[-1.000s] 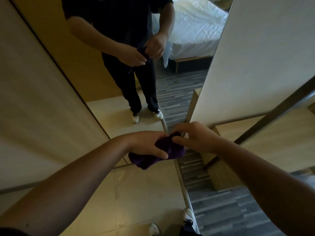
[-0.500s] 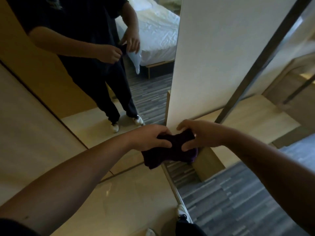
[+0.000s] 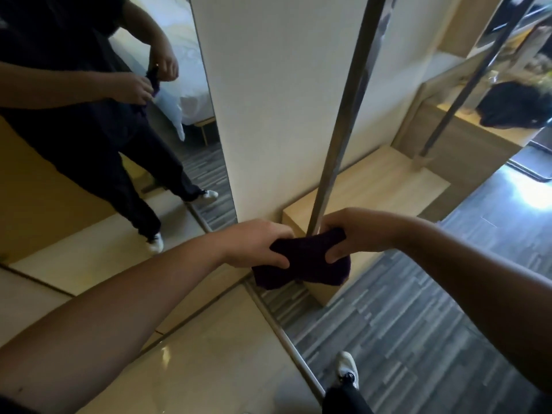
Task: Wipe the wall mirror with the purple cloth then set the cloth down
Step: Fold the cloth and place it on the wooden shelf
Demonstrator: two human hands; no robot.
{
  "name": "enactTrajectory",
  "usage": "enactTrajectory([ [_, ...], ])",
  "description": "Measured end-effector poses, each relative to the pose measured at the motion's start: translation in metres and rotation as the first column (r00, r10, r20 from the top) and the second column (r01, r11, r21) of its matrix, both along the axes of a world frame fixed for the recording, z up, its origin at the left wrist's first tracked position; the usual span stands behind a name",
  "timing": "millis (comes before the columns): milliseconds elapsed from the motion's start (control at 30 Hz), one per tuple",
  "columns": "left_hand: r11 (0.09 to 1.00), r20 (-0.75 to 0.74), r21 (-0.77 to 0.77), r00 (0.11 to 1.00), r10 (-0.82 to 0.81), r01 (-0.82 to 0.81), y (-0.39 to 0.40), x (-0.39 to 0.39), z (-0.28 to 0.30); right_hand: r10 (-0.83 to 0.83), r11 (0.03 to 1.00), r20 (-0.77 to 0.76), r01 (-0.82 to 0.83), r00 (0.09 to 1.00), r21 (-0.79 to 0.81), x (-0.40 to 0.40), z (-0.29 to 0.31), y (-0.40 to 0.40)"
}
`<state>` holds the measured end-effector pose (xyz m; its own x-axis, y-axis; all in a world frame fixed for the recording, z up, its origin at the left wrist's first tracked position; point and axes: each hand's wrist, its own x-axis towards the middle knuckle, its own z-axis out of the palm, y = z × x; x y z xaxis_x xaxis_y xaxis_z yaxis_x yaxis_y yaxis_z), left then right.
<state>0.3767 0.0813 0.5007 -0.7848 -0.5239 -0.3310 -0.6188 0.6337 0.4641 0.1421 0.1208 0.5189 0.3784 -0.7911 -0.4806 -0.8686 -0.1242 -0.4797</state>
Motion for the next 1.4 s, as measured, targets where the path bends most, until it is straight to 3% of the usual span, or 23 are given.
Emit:
enactTrajectory([
  [200, 0.999, 0.050, 0.046, 0.998, -0.024, 0.022, -0.021, -0.080, -0.017, 0.039, 0.998, -0.021, -0.038, 0.999, 0.054, -0.075, -0.020, -0.016],
  [600, 0.987, 0.163, 0.135, 0.985, 0.063, -0.085, -0.079, -0.259, -0.100, 0.176, 0.981, -0.100, -0.166, 0.979, 0.098, -0.260, -0.108, -0.094],
  [967, 0.944, 0.232, 0.234, 0.956, 0.178, -0.232, -0.136, -0.305, -0.233, 0.026, 0.989, -0.028, -0.022, 0.999, 0.149, -0.309, -0.263, -0.150],
  [1133, 0.956, 0.208, 0.101, 0.946, 0.250, -0.274, -0.164, -0.314, -0.303, -0.055, 0.997, -0.099, 0.060, 0.994, 0.053, -0.312, -0.327, -0.179],
  [1233, 0.954, 0.166, -0.074, 0.940, 0.298, -0.289, -0.175, -0.317, -0.340, -0.073, 0.997, -0.132, 0.069, 0.989, -0.034, -0.312, -0.354, -0.198],
  [1333, 0.893, 0.013, -0.376, 0.962, 0.272, -0.247, -0.181, -0.318, -0.373, -0.098, 0.947, -0.133, 0.051, 0.986, -0.317, -0.311, -0.382, -0.202],
  [1400, 0.862, -0.012, -0.460, 0.972, 0.237, -0.215, -0.182, -0.316, -0.393, -0.066, 0.881, -0.114, 0.004, 0.991, -0.474, -0.312, -0.405, -0.197],
])
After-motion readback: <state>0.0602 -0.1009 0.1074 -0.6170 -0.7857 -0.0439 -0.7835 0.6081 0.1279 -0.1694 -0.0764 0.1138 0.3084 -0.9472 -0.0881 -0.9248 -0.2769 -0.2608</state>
